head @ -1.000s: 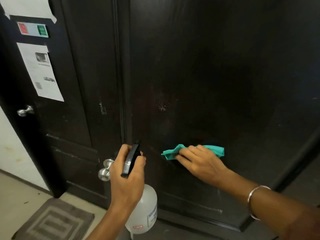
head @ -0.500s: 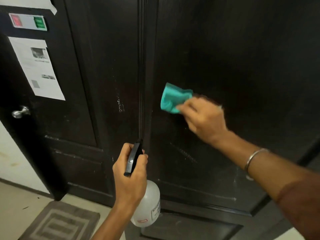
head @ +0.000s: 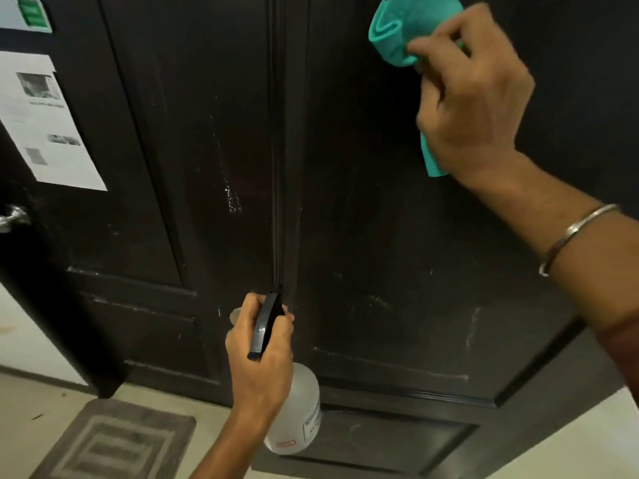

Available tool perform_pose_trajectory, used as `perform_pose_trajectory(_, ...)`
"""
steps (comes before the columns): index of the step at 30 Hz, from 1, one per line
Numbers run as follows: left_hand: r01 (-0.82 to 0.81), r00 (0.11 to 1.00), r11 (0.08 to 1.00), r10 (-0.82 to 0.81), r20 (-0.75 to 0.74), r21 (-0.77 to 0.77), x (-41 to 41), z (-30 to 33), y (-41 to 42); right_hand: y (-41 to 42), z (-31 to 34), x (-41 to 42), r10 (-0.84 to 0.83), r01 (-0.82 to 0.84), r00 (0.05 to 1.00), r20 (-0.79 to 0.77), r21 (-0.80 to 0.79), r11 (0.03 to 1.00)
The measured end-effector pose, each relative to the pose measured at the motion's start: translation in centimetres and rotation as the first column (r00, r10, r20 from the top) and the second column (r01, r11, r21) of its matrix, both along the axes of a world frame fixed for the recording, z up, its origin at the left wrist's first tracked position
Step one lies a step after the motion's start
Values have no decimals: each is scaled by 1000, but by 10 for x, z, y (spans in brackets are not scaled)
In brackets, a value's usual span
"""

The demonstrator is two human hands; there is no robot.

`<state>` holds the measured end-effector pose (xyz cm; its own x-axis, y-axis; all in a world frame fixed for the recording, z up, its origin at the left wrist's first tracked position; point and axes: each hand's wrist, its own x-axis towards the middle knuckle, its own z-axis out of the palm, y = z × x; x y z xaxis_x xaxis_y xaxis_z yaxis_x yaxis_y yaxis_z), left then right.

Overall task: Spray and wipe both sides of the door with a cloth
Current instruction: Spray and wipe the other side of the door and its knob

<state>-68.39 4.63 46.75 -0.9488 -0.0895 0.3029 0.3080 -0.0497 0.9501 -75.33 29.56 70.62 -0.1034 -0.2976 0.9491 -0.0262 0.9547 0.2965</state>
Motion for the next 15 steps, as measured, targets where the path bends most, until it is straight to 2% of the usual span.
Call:
perform_pose_trajectory(2,-22,1000,1000,21,-8,-1,0,-1,2,-17,-17,-9,32,-32,999,3,-34,999)
perform_pose_trajectory(3,-33,999,999,33,-19,-6,0,-2,2,-24,-37,-11,68,-67,996,53,-17,998)
perform_pose_trajectory(6,-52,998,999,52,-23,-8,-1,-4,3,-33,-124,-11,151,-206,939,308,156,966)
perform_pose_trajectory(8,-76,997,997,76,-7,-8,1,-5,0,-30,-183,-9,95,-282,864,494,319,905)
perform_pose_trajectory(10,-92,996,996,92,-17,-10,4,-3,-4,-24,-214,-5,-42,-333,781,623,472,816)
perform_pose_trajectory(11,-101,995,995,100,-24,-11,6,-2,-7,-21,-213,-6,-77,-365,760,646,522,771)
perform_pose_trajectory(13,-111,994,994,111,-23,-9,9,-1,-14,-19,-186,-11,-66,-383,788,613,571,726)
perform_pose_trajectory(15,-114,993,993,114,-10,-11,10,-1,-22,-27,-140,-22,45,-315,883,467,519,795)
